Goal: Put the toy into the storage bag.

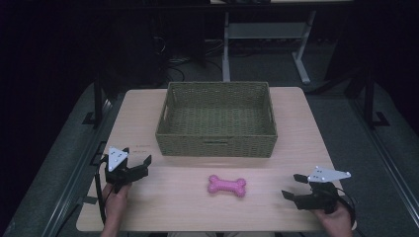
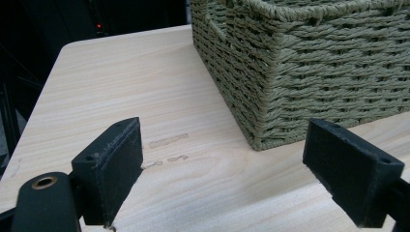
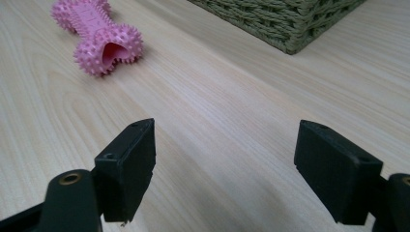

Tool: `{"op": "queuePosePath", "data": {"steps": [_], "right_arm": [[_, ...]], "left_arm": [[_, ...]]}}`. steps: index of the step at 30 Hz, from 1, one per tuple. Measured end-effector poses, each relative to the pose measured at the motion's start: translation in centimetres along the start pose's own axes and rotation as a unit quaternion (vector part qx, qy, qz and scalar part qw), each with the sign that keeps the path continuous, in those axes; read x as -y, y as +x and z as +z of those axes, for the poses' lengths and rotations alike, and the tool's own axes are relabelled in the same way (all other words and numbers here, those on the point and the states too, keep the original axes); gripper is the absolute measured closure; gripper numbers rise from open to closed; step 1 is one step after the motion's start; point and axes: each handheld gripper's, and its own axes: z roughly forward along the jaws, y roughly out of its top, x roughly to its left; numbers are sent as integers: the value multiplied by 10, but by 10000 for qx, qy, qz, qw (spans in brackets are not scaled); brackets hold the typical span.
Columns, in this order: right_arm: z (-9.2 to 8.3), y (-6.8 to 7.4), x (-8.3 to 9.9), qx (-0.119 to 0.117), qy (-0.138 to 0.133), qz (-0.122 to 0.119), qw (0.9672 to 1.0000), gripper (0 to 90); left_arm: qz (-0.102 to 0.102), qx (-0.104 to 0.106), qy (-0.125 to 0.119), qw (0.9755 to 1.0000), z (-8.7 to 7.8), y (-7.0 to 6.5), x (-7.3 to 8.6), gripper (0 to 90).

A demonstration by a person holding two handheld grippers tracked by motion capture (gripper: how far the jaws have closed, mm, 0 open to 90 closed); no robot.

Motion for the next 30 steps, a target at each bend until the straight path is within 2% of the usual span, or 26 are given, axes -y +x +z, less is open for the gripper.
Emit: {"op": "queuePosePath", "data": {"steps": [13, 18, 25, 26, 30], "right_arm": [[5, 10, -21, -193, 353, -301, 9987, 209], [6, 13, -35, -313, 631, -479, 9964, 187], [10, 16, -55, -518, 847, -674, 9928, 164], [13, 17, -61, -563, 922, -792, 9910, 158], [18, 21, -71, -659, 982, -885, 9890, 158]], "left_arm": [[37, 32, -6, 10000, -1, -1, 0, 137], [-10, 30, -15, 10000, -1, 0, 1, 137], [8, 10, -10, 10000, -1, 0, 1, 137], [15, -20, -26, 10000, -1, 0, 0, 137], [-15, -2, -6, 10000, -1, 1, 1, 137]]}}
